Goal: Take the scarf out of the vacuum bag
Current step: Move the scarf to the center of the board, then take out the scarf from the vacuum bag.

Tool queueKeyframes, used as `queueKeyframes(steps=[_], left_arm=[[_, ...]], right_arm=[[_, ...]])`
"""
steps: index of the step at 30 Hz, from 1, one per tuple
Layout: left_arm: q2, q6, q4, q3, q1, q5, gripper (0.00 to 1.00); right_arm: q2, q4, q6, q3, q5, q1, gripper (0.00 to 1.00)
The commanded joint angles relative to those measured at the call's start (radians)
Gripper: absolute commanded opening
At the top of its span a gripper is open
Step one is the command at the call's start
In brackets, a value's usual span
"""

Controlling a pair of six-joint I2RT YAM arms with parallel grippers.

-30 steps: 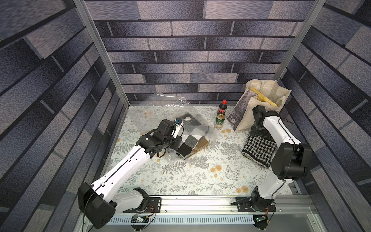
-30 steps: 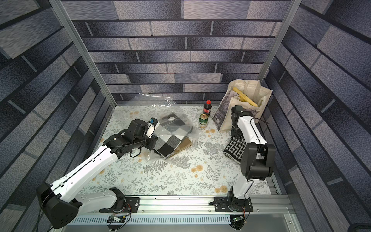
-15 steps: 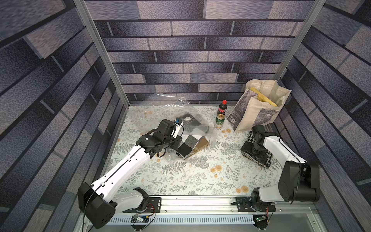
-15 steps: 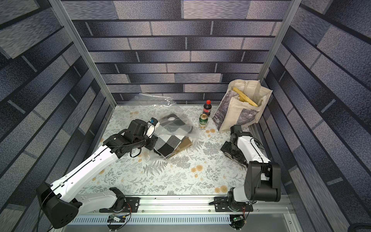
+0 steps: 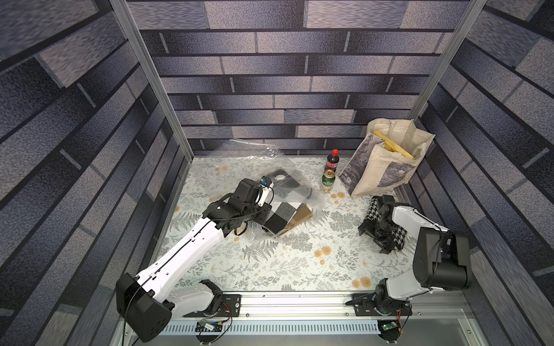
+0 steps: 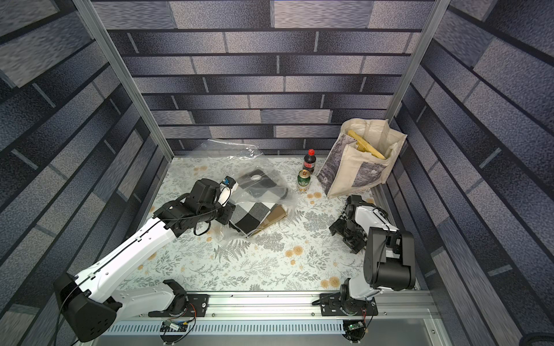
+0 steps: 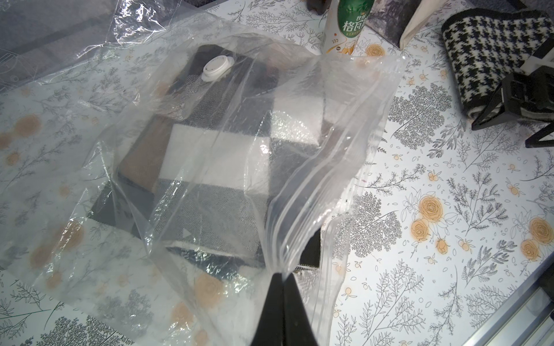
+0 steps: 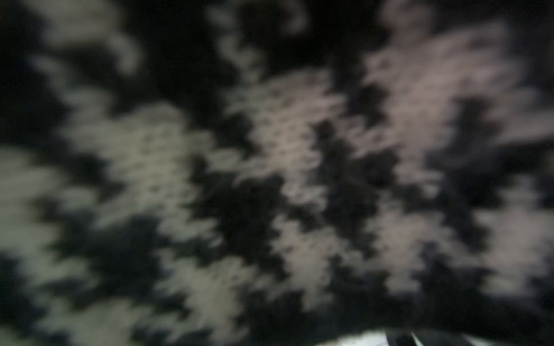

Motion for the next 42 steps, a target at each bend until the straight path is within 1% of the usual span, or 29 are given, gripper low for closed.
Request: queueKeyframes(steps=[1, 6, 10, 13, 16, 18, 21, 25, 28, 31, 34, 39, 42], left_arm=[[-0.030, -0.019, 0.008, -0.011, 0.008, 0.004, 0.00], [-0.029, -0.018, 0.009, -0.007, 0.011, 0.005, 0.00], [-0.030, -0.018, 0.010, -0.007, 0.012, 0.010, 0.00], [-0.033, -0.018, 0.011, -0.011, 0.012, 0.007, 0.00], [-0.032, -0.018, 0.012, -0.011, 0.013, 0.008, 0.00], [-0.026, -0.017, 0.012, -0.007, 0.014, 0.011, 0.00], [-0.019, -0.018, 0.012, -0.007, 0.014, 0.014, 0.00], [-0.019, -0.018, 0.011, -0.007, 0.014, 0.009, 0.00], [-0.019, -0.017, 0.012, -0.011, 0.014, 0.008, 0.00], [-0.011, -0.014, 0.013, -0.010, 0.014, 0.015, 0.00], [-0.004, -0.015, 0.012, -0.011, 0.013, 0.025, 0.00], [0.005, -0.016, 0.016, -0.011, 0.005, 0.024, 0.00], [0.004, -0.016, 0.017, -0.013, 0.001, 0.021, 0.00]], right_arm=[[0.009, -0.002, -0.031, 0.039, 0.066, -0.038, 1.00], [0.062, -0.064, -0.120, 0.115, 0.129, -0.096, 1.00], [0.090, -0.067, -0.141, 0.136, 0.138, -0.118, 1.00], [0.054, -0.043, -0.148, 0.122, 0.069, -0.116, 1.00], [-0.050, -0.024, -0.162, 0.101, -0.010, -0.097, 1.00], [-0.137, -0.021, -0.176, 0.106, -0.039, -0.041, 1.00], [-0.214, -0.048, -0.184, 0.157, -0.085, 0.058, 1.00], [-0.271, 0.014, -0.146, 0.162, -0.251, 0.146, 1.00], [-0.342, 0.188, -0.071, 0.094, -0.360, 0.228, 1.00], [-0.411, 0.424, 0.047, -0.012, -0.405, 0.307, 1.00], [-0.413, 0.582, 0.139, -0.070, -0.425, 0.379, 1.00], [-0.334, 0.672, 0.166, -0.046, -0.397, 0.530, 1.00], [-0.276, 0.796, 0.209, -0.054, -0.374, 0.616, 1.00]])
